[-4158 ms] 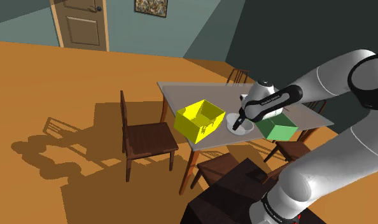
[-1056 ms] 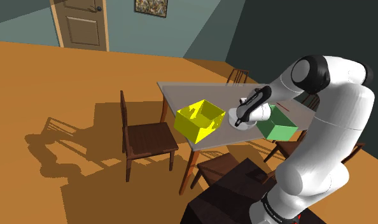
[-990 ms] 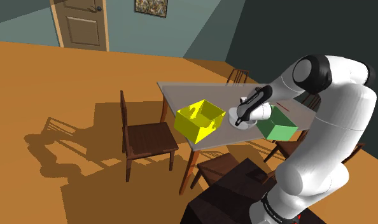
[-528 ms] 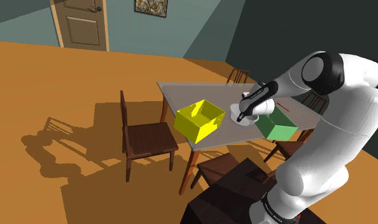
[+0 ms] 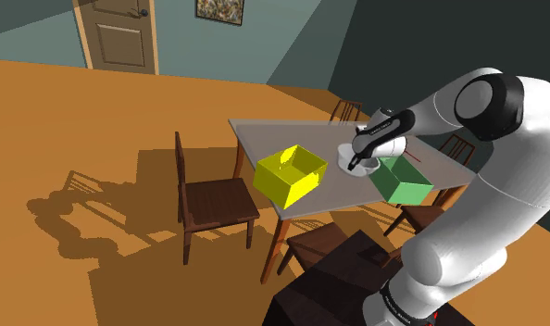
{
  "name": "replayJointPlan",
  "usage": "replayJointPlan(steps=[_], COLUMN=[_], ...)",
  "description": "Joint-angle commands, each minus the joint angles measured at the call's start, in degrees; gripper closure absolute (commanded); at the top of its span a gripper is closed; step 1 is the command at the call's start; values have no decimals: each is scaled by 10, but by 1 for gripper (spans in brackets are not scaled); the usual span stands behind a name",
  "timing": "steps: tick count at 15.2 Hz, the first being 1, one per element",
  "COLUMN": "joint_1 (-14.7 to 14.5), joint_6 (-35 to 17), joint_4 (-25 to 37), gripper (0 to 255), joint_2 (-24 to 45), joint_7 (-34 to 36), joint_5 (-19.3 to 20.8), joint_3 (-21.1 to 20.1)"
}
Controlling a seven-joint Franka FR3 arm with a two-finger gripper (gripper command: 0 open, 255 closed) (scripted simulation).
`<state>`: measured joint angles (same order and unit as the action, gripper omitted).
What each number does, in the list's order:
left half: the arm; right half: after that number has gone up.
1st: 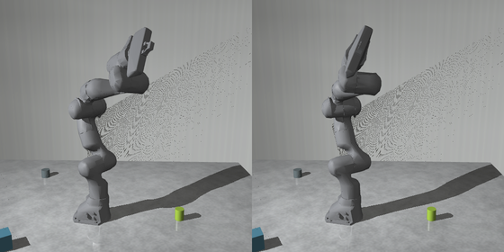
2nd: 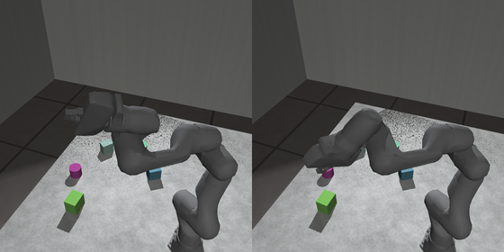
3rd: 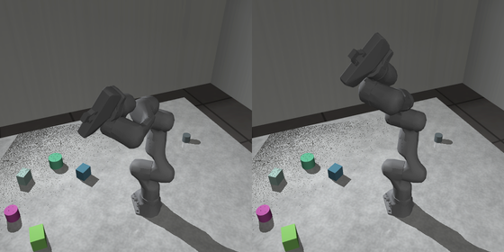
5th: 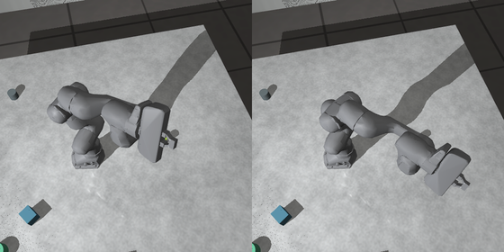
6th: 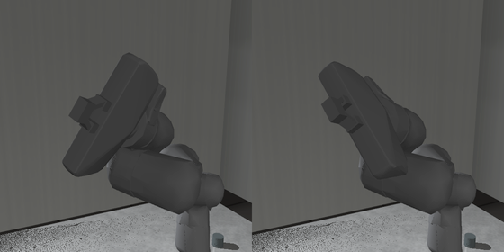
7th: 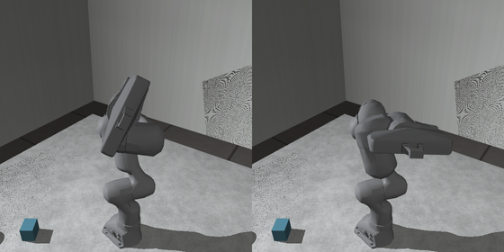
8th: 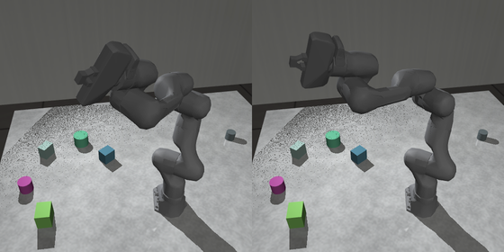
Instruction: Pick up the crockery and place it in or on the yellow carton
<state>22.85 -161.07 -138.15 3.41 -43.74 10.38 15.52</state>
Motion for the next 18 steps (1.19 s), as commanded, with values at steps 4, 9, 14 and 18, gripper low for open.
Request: replayJointPlan(steps=[4, 9, 14, 18], joint_1=[-1, -2, -3, -24], joint_6=[39, 80, 119, 135], joint_4=[9, 21, 37, 36], gripper=[255, 255, 255, 255], joint_2=[-32, -60, -85, -93], joint_7=[-1, -3, -5, 74], joint_5=[4, 6, 7, 36], joint_3=[0, -1, -3, -39])
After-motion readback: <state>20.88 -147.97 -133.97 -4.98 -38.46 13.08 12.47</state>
